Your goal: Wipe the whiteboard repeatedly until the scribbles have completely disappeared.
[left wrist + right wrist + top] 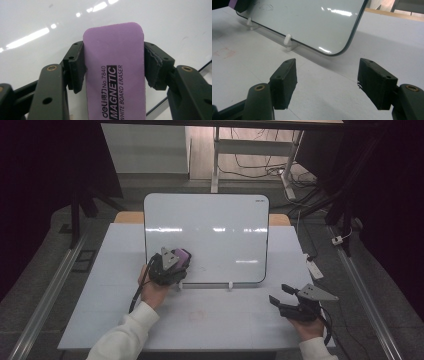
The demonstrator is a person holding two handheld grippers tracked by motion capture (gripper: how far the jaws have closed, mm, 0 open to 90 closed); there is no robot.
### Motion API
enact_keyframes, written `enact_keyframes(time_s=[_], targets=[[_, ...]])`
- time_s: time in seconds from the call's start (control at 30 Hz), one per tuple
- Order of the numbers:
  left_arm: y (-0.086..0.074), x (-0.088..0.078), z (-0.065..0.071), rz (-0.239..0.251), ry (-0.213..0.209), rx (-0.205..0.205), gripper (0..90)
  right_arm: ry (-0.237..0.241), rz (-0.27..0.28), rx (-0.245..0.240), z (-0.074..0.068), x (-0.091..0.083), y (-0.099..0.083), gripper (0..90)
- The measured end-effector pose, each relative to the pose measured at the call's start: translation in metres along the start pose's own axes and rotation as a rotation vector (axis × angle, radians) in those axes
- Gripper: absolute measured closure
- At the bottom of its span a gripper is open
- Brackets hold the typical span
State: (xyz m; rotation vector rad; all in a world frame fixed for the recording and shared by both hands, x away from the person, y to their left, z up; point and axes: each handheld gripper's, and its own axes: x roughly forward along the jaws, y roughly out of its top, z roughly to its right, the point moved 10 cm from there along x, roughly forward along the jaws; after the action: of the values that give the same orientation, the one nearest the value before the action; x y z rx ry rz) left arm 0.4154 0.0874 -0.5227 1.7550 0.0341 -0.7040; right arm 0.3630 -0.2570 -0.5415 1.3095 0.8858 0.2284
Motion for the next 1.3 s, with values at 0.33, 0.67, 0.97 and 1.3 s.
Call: enact_keyframes(time_s=[0.33, 0.67, 0.97, 1.3], targets=[[0.021, 0.027, 0.056, 0.049, -0.055, 0.066, 40.2, 0.003, 0.003, -0.011, -0.001, 0.001, 0.001, 31.4], [0.048, 0.061, 0.132, 0.092, -0.205, 0.056, 40.2, -0.011, 0.009, 0.001, 0.004, -0.004, 0.000, 31.4], [0.038, 0.064, 0.152, 0.040, -0.287, 0.068, 40.2, -0.024, 0.009, 0.007, 0.007, -0.009, -0.003, 31.5], [0.018, 0.034, 0.084, 0.005, -0.188, 0.004, 40.2, -0.030, 0.010, 0.006, 0.006, -0.011, -0.003, 31.4]])
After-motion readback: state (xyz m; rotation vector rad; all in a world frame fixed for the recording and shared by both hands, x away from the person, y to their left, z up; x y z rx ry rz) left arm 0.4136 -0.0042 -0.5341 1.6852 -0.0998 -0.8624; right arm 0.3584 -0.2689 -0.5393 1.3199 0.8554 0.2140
